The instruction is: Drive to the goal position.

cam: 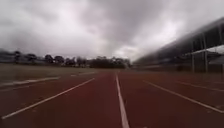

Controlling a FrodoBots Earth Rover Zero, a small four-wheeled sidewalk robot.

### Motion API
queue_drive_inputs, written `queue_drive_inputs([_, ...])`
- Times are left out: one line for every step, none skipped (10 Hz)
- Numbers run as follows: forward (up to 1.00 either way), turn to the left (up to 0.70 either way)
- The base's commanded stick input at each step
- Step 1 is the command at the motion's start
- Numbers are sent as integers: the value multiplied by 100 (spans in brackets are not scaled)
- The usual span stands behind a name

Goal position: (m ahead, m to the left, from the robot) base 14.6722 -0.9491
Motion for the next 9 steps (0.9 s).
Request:
queue_drive_inputs([70, 0])
queue_drive_inputs([70, 0])
queue_drive_inputs([70, 0])
queue_drive_inputs([70, 0])
queue_drive_inputs([70, 0])
queue_drive_inputs([70, -35])
queue_drive_inputs([70, -35])
queue_drive_inputs([70, -35])
queue_drive_inputs([70, -35])
